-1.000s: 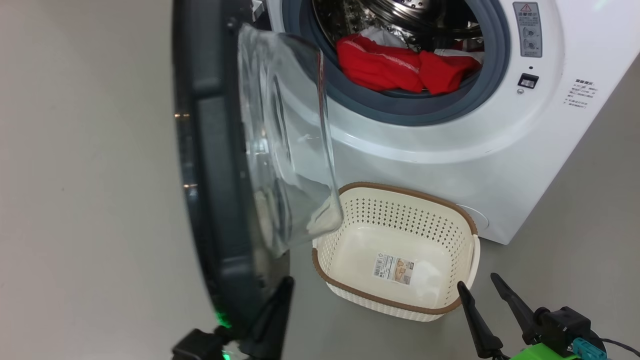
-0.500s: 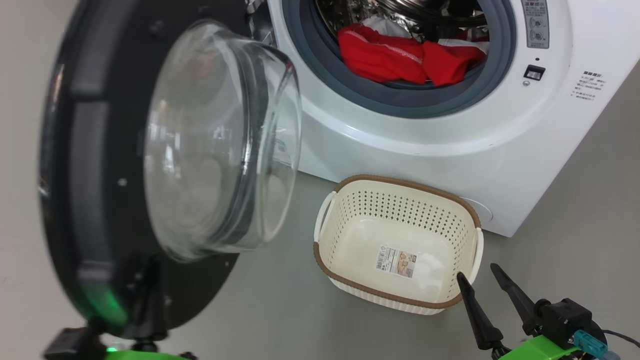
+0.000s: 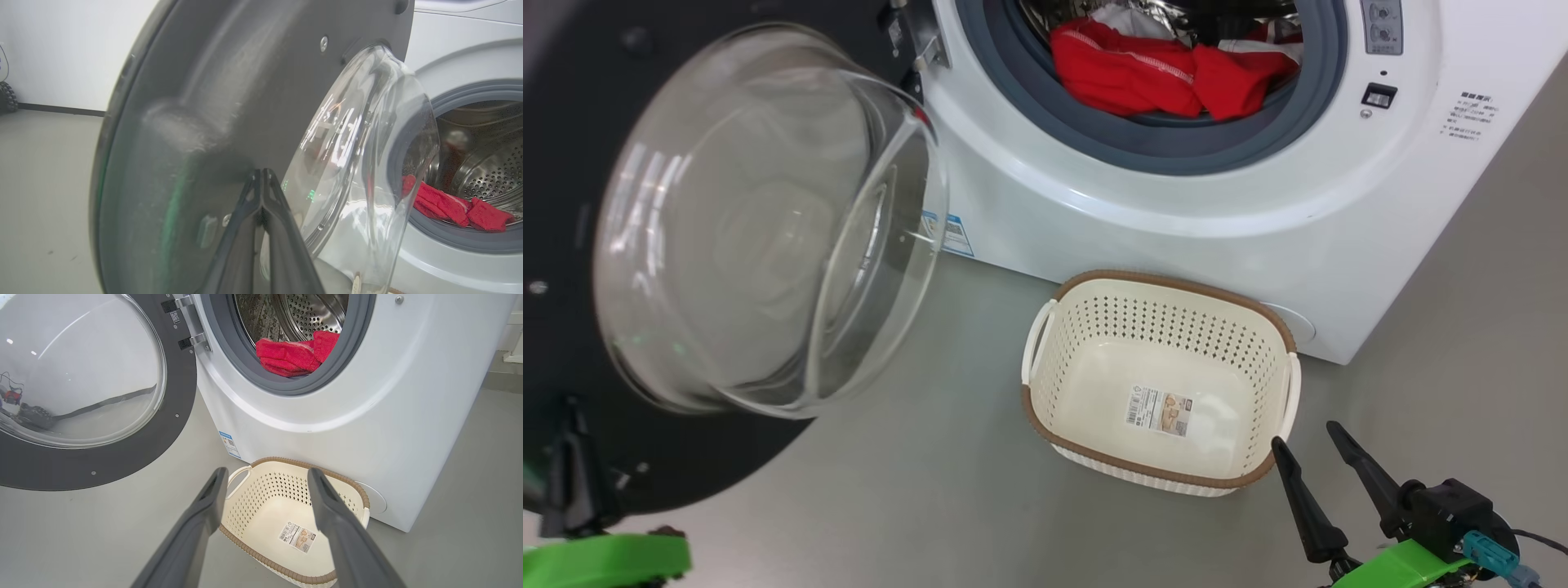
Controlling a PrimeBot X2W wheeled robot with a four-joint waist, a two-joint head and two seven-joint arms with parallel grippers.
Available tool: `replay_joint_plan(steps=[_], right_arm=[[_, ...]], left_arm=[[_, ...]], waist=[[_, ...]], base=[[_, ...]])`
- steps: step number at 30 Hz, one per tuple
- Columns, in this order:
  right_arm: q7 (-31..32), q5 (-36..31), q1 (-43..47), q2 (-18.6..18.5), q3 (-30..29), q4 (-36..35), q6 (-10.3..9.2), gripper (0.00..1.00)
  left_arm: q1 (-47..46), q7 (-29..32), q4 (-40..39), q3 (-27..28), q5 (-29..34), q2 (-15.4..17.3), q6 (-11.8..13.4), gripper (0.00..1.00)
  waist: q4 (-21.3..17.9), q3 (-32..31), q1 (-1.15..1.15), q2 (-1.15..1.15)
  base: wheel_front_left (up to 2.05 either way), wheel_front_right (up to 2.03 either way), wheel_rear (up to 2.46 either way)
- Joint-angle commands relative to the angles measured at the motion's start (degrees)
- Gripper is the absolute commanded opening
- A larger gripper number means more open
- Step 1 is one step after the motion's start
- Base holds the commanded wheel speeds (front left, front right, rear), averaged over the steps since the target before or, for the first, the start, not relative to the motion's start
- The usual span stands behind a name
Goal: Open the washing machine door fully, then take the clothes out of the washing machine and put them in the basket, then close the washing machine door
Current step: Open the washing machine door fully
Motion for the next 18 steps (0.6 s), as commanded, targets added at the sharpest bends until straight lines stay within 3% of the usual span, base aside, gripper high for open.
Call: replay_joint_plan(steps=[1, 8, 18], right_arm=[[-0.53, -0.62, -1.89, -0.65, 1.47, -1.47, 0.43, 1.0], [-0.53, -0.74, -2.81, -1.31, 1.85, -1.52, 0.43, 1.0], [-0.54, -0.88, -3.51, -1.71, 2.05, -1.53, 0.43, 1.0]], left_arm=[[-2.44, -0.54, -0.67, 3.41, 0.99, 1.92, -0.44, 0.0], [-8.46, -0.54, 5.34, 10.0, 3.98, 4.06, -2.02, 0.0], [-14.38, -0.54, 13.65, 13.63, 5.98, 8.01, -2.62, 0.0]], waist=[[-0.2, 0.39, 0.0, 0.0], [-0.98, 1.64, 0.0, 0.0], [-1.9, 2.41, 0.0, 0.0]], base=[[0.0, 0.0, 0.0], [0.0, 0.0, 0.0], [0.0, 0.0, 0.0]])
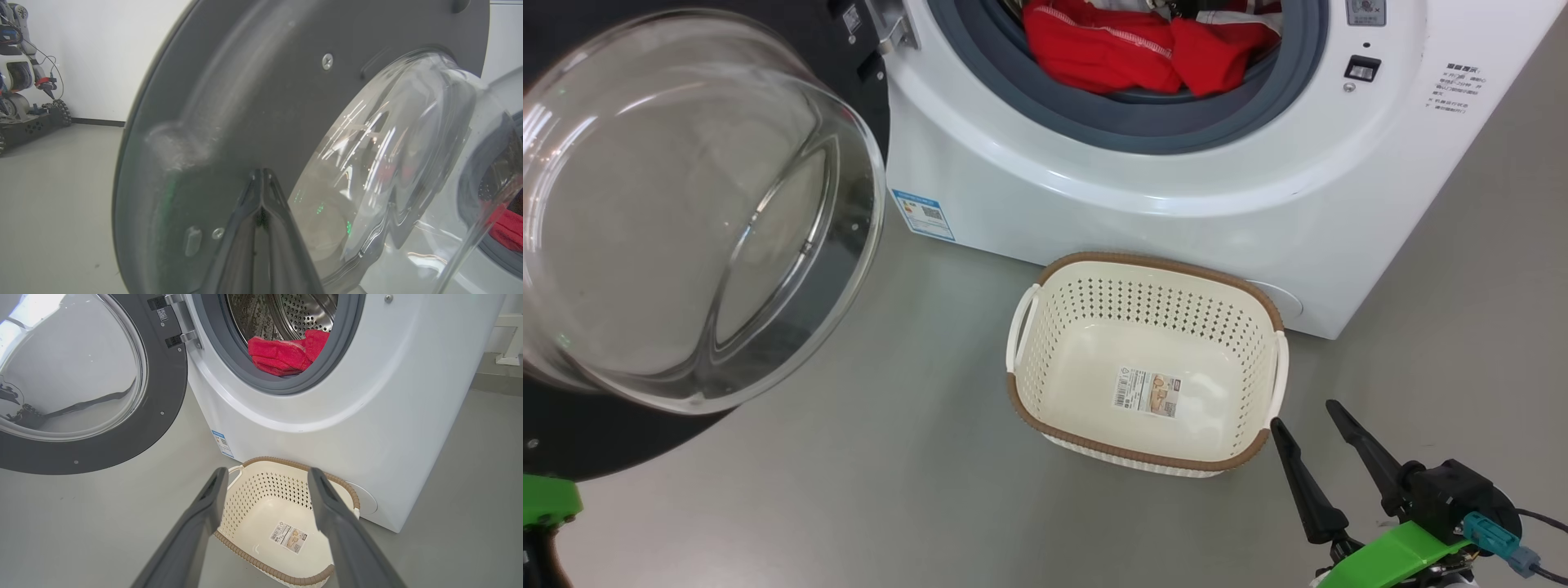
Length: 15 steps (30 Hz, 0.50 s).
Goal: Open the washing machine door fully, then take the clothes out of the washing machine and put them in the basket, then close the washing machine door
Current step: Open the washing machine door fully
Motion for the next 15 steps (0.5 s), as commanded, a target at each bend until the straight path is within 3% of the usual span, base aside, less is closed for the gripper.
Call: replay_joint_plan(steps=[1, 15], right_arm=[[-0.52, -0.49, -1.31, -0.41, 1.13, -1.4, 0.43, 1.0], [-0.52, -0.16, -0.84, 0.95, 1.02, -1.28, 0.43, 1.0]], left_arm=[[-1.62, -0.44, -0.53, 1.8, 0.58, 3.61, 0.14, 0.0], [5.06, -0.44, -3.49, -1.86, -0.24, 1.31, 0.12, 0.0]], waist=[[-0.18, 0.01, 0.0, 0.0], [-0.7, -3.1, 0.0, 0.0]], base=[[0.0, 0.0, 0.0], [0.0, 0.0, 0.0]])
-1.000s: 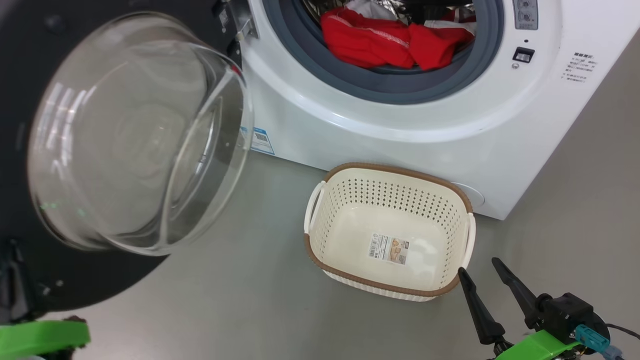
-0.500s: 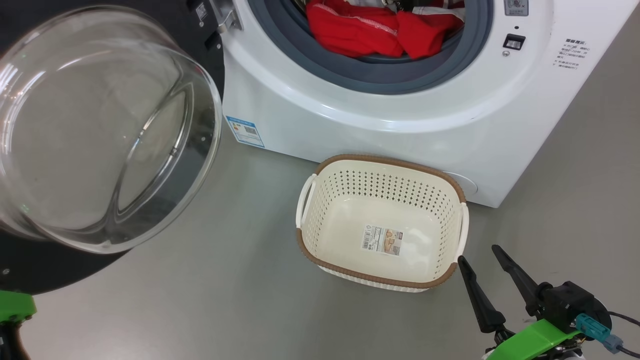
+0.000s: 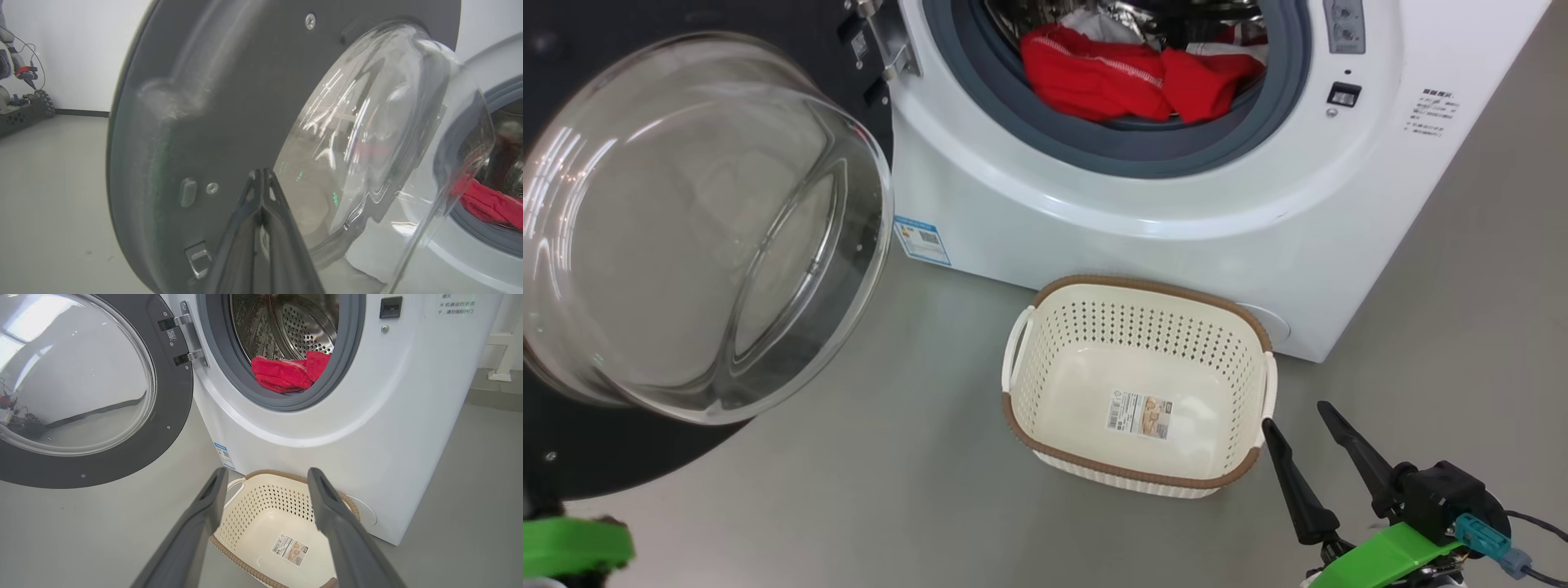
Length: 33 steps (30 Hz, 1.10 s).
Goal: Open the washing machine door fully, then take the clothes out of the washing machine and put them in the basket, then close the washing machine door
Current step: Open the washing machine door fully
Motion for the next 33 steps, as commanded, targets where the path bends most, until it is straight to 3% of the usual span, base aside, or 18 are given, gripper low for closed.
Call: replay_joint_plan(steps=[1, 2, 6, 7, 9, 10, 22, 33], right_arm=[[-0.52, -0.1, -0.83, -0.13, 1.06, -1.33, 0.43, 1.0], [-0.52, -0.07, -0.76, 0.03, 1.1, -1.32, 0.43, 1.0], [-0.52, 0.15, -0.64, 0.55, 0.87, -1.53, 0.43, 1.0], [-0.52, 0.16, -0.67, 0.68, 0.76, -1.61, 0.43, 1.0], [-0.52, 0.16, -0.74, 0.98, 0.15, -1.92, 0.43, 1.0], [-0.52, 0.18, -0.73, 1.06, -0.13, -2.01, 0.43, 1.0], [-0.52, 0.16, -0.37, 1.74, -3.06, -2.91, 0.43, 1.0], [-0.52, 0.06, 0.32, 2.43, -5.9, -3.65, 0.43, 1.0]], left_arm=[[1.43, -0.45, -2.21, 0.56, -0.4, 1.68, 0.1, 0.0], [2.42, -0.45, -2.89, -0.25, -0.72, 1.41, 0.1, 0.02], [6.56, -0.45, -5.63, -4.73, -2.48, 0.79, 0.09, 0.42], [7.46, -0.45, -6.46, -5.71, -2.95, 0.73, 0.09, 0.46], [9.88, -0.45, -8.82, -8.74, -3.81, 0.67, 0.09, 0.92], [10.61, -0.45, -9.6, -9.85, -3.8, 0.76, 0.09, 1.0], [14.83, -0.45, -14.95, -21.54, -4.69, 2.71, 0.09, 1.0], [15.66, -0.45, -17.37, -27.22, -5.22, 4.32, 0.09, 1.0]], waist=[[-0.39, -0.83, 0.0, 0.0], [-0.56, -1.19, 0.0, 0.0], [-1.61, -2.03, 0.0, 0.0], [-1.99, -2.13, 0.0, 0.0], [-3.26, -2.42, 0.0, 0.0], [-3.72, -2.5, 0.0, 0.0], [-11.68, -3.34, 0.0, 0.0], [-19.33, -3.27, 0.0, 0.0]], base=[[0.0, 0.0, 0.0], [0.0, 0.0, 0.0], [0.0, 0.0, 0.0], [0.0, 0.0, 0.0], [0.0, 0.0, 0.0], [0.0, 0.0, 0.0], [0.0, 0.0, 0.0], [0.0, 0.0, 0.0]])
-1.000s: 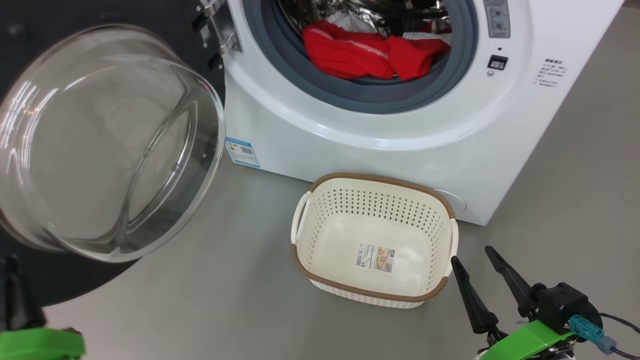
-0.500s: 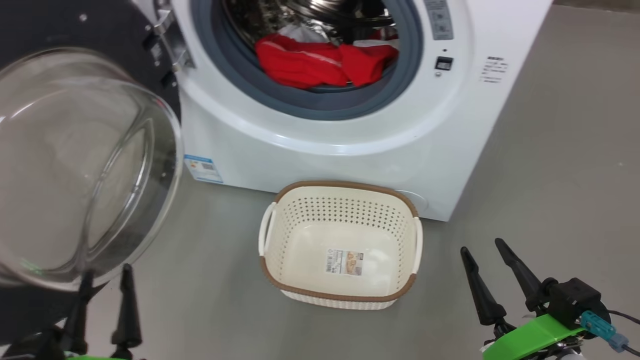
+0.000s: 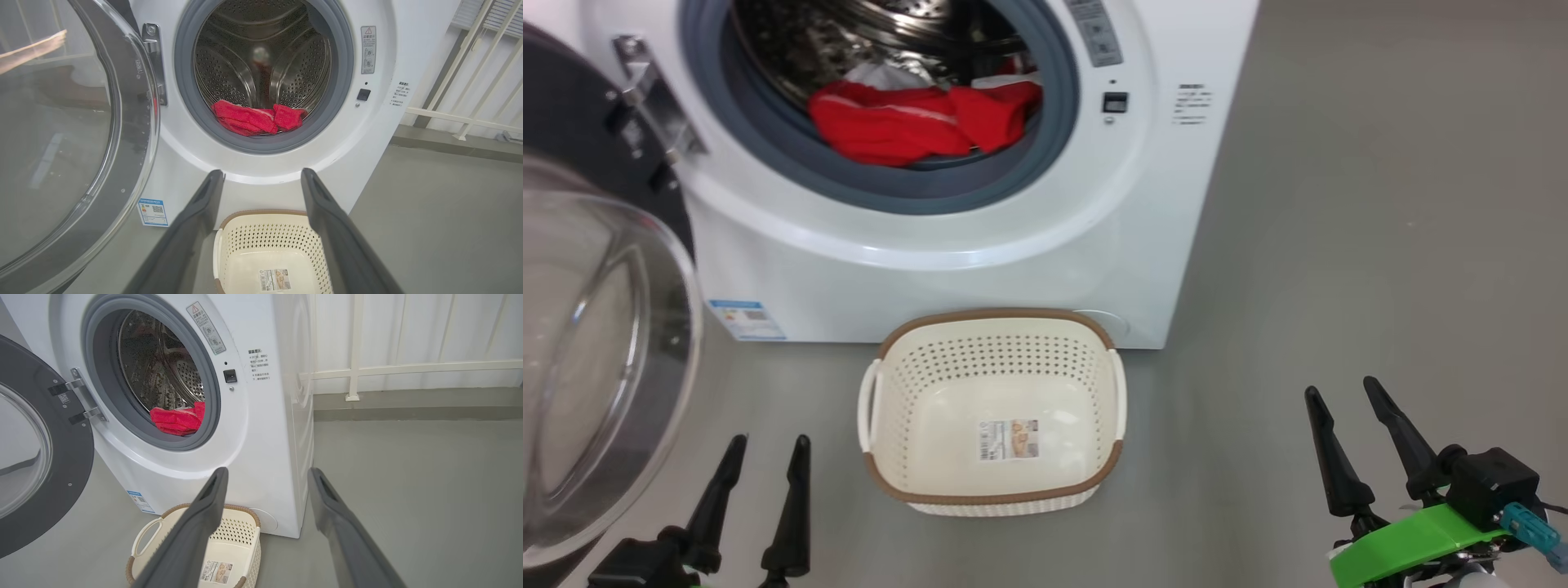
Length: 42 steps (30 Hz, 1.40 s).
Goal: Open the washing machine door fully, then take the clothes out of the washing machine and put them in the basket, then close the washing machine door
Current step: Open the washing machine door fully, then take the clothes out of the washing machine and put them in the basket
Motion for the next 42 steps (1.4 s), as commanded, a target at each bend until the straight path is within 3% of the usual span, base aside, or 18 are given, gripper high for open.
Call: replay_joint_plan(steps=[1, 15, 33, 42], right_arm=[[-0.52, -0.01, 0.09, -0.31, 1.01, -1.63, 0.43, 1.0], [-0.52, 0.11, 0.56, -0.07, -0.97, -2.01, 0.43, 1.0], [-0.52, -0.01, 0.14, 0.41, -0.81, -2.5, 0.43, 1.0], [-0.52, -0.06, -0.52, 0.74, -0.54, -2.42, 0.43, 1.0]], left_arm=[[-0.06, -0.46, -1.74, 1.58, -0.56, 1.18, 0.08, 1.0], [-0.74, -0.46, -1.26, 0.16, -1.06, 1.07, 0.08, 1.0], [-1.3, -0.46, -1.21, -0.3, -3.08, 1.92, 0.08, 1.0], [-2.09, -0.46, -1.39, -0.45, -3.56, 2.65, 0.08, 1.0]], waist=[[-2.61, -0.05, 0.0, 0.0], [-7.17, 0.55, 0.0, 0.0], [-7.23, 1.55, 0.0, 0.0], [-7.16, 2.18, 0.0, 0.0]], base=[[0.0, 0.0, 0.0], [0.0, 0.0, 0.0], [0.01, -0.02, 0.0], [0.86, -0.89, 0.03]])
